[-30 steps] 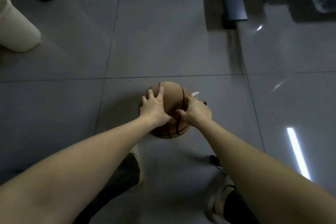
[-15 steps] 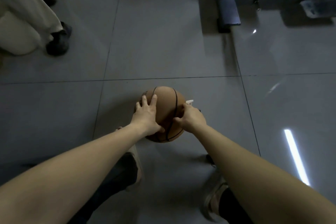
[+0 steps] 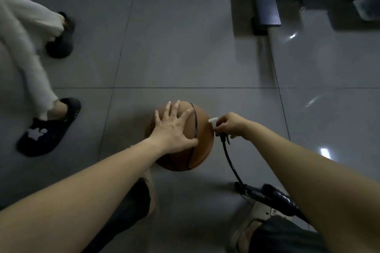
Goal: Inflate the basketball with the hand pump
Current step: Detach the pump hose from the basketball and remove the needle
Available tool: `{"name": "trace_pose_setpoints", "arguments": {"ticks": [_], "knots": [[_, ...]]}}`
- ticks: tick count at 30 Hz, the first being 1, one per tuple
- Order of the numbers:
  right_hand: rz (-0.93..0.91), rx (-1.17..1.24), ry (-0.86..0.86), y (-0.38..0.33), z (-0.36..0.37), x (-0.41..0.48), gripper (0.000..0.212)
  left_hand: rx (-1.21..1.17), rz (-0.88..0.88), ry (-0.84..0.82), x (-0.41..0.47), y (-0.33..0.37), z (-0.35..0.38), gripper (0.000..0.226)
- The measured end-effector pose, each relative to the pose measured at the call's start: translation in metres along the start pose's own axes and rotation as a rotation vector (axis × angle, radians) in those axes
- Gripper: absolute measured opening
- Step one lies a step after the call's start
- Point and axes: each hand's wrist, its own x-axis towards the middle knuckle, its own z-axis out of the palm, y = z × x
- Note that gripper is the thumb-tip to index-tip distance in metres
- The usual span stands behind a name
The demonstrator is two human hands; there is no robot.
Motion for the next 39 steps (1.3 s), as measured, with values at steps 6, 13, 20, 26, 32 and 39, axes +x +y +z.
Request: {"name": "trace_pose_setpoints", "arguments": {"ticks": [6, 13, 20, 26, 32, 39], "knots": [[-0.003, -0.045, -0.108, 0.010, -0.002, 0.025, 0.019, 0.061, -0.030, 0.279, 0.004, 0.012, 0.018, 0.086], [-0.053, -0.086, -0.136, 0.014, -0.004, 0.035, 0.022, 0.061, -0.057, 0.324, 0.018, 0.015, 0.018, 0.090], [-0.127, 0.014, -0.082, 0.015, 0.007, 0.039, 0.025, 0.057, -0.063, 0.323, 0.017, 0.010, 0.020, 0.092], [-0.130, 0.053, -0.056, 0.020, 0.008, 0.038, 0.027, 0.062, -0.054, 0.321, 0.019, 0.013, 0.020, 0.091], [-0.139, 0.077, -0.078, 0.021, 0.006, 0.035, 0.027, 0.051, -0.054, 0.309, 0.018, 0.009, 0.018, 0.090], [-0.144, 0.093, -0.048, 0.030, -0.001, 0.028, 0.032, 0.051, -0.047, 0.291, 0.019, 0.003, 0.016, 0.091]]}}
